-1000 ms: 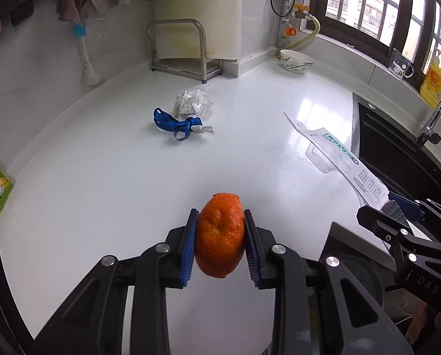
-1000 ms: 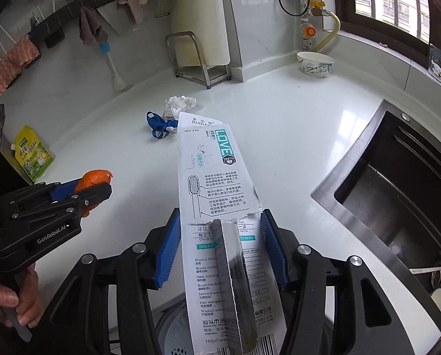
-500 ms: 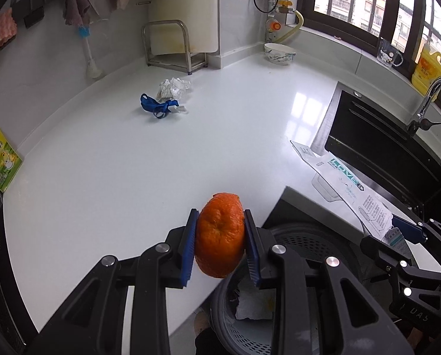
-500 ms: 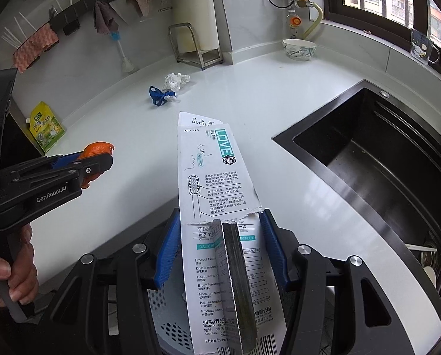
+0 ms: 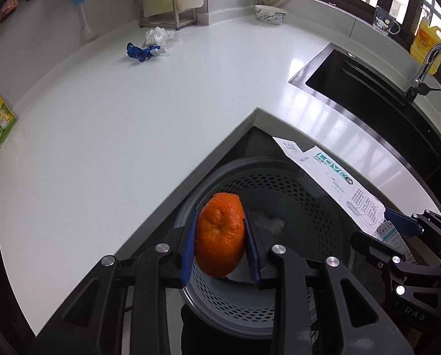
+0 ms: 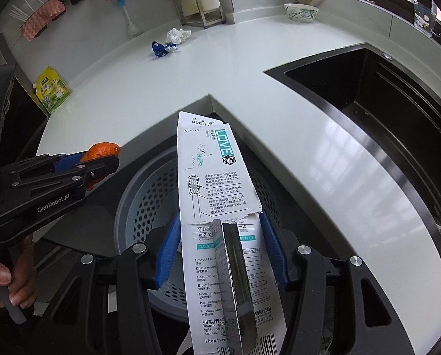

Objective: Collect trash
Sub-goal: 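Carry the orange and toothbrush card over the grey bin, then open both tools to drop the orange and card into the bin, then lift both open tools and move them toward the blue lanyard and crumpled foil, then grasp the crumpled foil with the right tool, then grasp the blue lanyard with the left tool while the right tool holds the foil, then carry the lanyard and foil over the grey bin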

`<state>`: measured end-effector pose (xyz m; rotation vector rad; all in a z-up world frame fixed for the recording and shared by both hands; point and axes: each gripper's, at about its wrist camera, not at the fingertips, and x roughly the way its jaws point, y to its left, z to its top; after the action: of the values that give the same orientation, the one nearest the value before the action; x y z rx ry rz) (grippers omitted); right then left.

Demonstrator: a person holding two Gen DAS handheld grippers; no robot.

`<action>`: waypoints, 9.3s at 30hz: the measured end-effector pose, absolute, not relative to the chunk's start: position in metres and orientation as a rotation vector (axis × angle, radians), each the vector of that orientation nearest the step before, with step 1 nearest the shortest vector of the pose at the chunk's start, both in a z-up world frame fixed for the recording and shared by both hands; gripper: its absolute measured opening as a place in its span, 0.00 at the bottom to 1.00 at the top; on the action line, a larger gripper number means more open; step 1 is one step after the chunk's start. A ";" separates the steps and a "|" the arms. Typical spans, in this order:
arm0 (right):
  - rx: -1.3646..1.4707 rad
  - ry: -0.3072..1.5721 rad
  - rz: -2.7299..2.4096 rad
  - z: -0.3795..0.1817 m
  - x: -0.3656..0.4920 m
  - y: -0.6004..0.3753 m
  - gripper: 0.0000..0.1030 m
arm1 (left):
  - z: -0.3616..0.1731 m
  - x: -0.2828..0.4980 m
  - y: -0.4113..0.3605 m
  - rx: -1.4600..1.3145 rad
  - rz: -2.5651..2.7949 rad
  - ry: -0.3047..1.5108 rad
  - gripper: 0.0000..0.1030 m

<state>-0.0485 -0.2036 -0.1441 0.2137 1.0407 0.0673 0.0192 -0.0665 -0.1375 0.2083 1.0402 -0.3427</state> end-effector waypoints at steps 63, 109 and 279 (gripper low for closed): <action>0.220 1.138 0.106 -0.158 -0.030 -0.208 0.59 | -0.128 0.011 -0.055 0.138 -0.215 0.997 0.61; 0.182 0.900 0.078 -0.067 0.147 -0.162 0.63 | -0.049 0.143 0.038 0.108 -0.164 0.866 0.67; 0.282 1.064 0.093 -0.156 -0.032 -0.205 0.34 | -0.132 0.014 -0.069 0.159 -0.323 1.085 0.19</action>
<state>-0.0324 -0.2048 -0.1557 0.2816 1.0644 0.0930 0.0145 -0.0690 -0.1315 0.1587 1.0851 -0.3230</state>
